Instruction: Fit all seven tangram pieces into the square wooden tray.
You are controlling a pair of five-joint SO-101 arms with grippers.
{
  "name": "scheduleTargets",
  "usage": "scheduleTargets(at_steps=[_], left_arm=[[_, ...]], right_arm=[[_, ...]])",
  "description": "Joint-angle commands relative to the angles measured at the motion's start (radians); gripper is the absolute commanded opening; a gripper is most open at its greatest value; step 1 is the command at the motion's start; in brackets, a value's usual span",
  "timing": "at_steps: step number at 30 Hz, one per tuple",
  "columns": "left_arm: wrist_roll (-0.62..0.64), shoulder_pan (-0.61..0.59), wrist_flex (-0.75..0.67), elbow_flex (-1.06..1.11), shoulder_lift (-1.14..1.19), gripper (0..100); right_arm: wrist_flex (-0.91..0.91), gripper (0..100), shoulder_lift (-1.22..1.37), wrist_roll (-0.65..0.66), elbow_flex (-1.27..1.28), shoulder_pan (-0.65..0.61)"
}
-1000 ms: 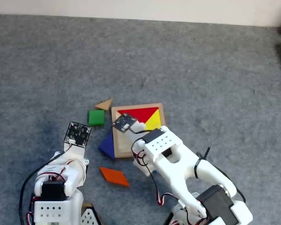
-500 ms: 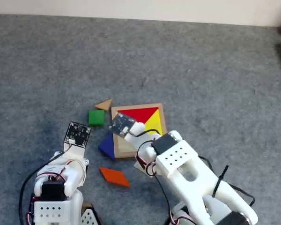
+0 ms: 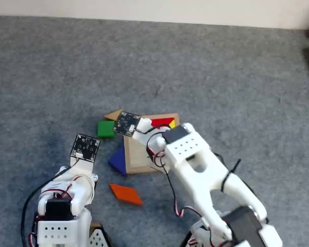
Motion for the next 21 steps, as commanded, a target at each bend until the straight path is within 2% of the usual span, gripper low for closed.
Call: scheduleTargets(at_steps=[1, 7, 13, 21], left_arm=[[0.011, -0.005, 0.005, 0.019, -0.008, 0], [0.011, -0.004, 0.005, 0.019, -0.008, 0], [0.011, -0.004, 0.005, 0.019, -0.008, 0], [0.011, -0.008, 0.006, 0.019, -0.01, 0]], right_arm=[[-0.053, 9.1, 0.031, 0.044, -0.064, 0.021], [-0.067, 10.0, 0.053, 0.043, -0.064, 0.054], [-0.073, 24.9, 0.056, 0.038, -0.061, 0.081], [-0.065, 23.7, 0.047, 0.038, -0.062, 0.079]])
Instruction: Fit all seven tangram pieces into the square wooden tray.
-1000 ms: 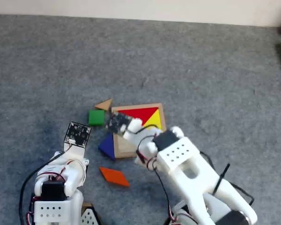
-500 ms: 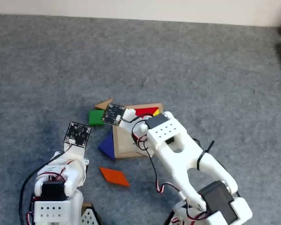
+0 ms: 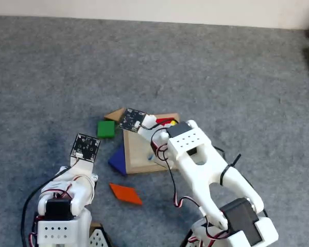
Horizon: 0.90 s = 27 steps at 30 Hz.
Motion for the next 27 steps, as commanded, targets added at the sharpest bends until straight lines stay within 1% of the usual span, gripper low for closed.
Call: scheduleTargets(at_steps=[1, 3, 5, 6, 9, 11, 17, 27], left_arm=[[0.011, -0.008, 0.006, 0.019, -0.01, 0], [0.011, -0.008, 0.006, 0.019, -0.012, 0], [0.011, -0.008, 0.006, 0.019, -0.012, 0], [0.011, -0.008, 0.006, 0.019, -0.012, 0], [0.011, -0.008, 0.006, 0.019, -0.012, 0], [0.011, -0.008, 0.006, 0.019, -0.012, 0], [0.011, -0.008, 0.006, 0.019, -0.012, 0], [0.011, -0.01, 0.006, 0.019, -0.012, 0]], right_arm=[[-0.008, 20.7, -0.015, 0.006, -0.059, 0.012], [-0.016, 11.8, -0.015, -0.028, -0.062, 0.01], [-0.035, 2.7, -0.015, -0.114, -0.097, 0.008], [-0.044, 0.0, -0.012, -0.164, -0.114, 0.008], [-0.094, 1.9, -0.005, -0.279, -0.147, 0.007], [-0.137, 1.9, -0.005, -0.307, -0.148, -0.013], [-0.17, 1.9, -0.002, -0.31, -0.096, -0.073], [-0.17, 1.9, -0.002, -0.307, 0.022, -0.071]])
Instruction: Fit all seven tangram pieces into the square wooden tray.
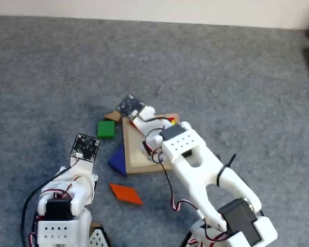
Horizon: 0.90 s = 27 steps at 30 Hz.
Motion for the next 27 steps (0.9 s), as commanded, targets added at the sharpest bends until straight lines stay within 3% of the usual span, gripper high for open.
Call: scheduleTargets(at_steps=[1, 8, 15, 27], left_arm=[[0.011, -0.01, 0.006, 0.019, -0.012, 0], [0.011, -0.01, 0.006, 0.019, -0.012, 0], [0.011, -0.012, 0.006, 0.019, -0.012, 0], [0.011, -0.01, 0.005, 0.019, -0.008, 0]], right_arm=[[-0.016, 1.9, -0.002, 0.003, 0.028, -0.013], [-0.007, 1.9, -0.002, 0.087, 0.085, 0.004], [0.163, 1.9, -0.013, 0.187, 0.081, 0.097], [0.338, 1.5, -0.016, 0.186, -0.051, 0.113]])
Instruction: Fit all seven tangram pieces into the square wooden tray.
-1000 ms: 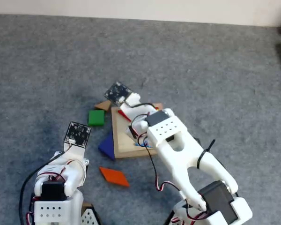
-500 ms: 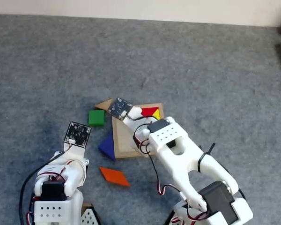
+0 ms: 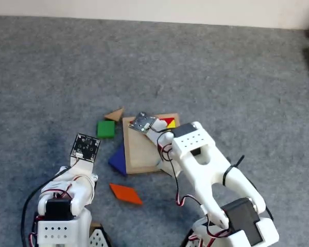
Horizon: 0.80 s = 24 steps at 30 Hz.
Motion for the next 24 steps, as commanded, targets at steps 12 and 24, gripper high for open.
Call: scheduleTargets(at_steps=[12, 24], left_arm=[[0.011, -0.01, 0.005, 0.019, -0.008, 0], [0.011, -0.01, 0.005, 0.019, -0.008, 0]], right_arm=[[-0.025, 0.4, -0.42, -0.169, 0.038, 0.036], [-0.188, 0.7, -0.895, -0.43, 0.222, 0.193]])
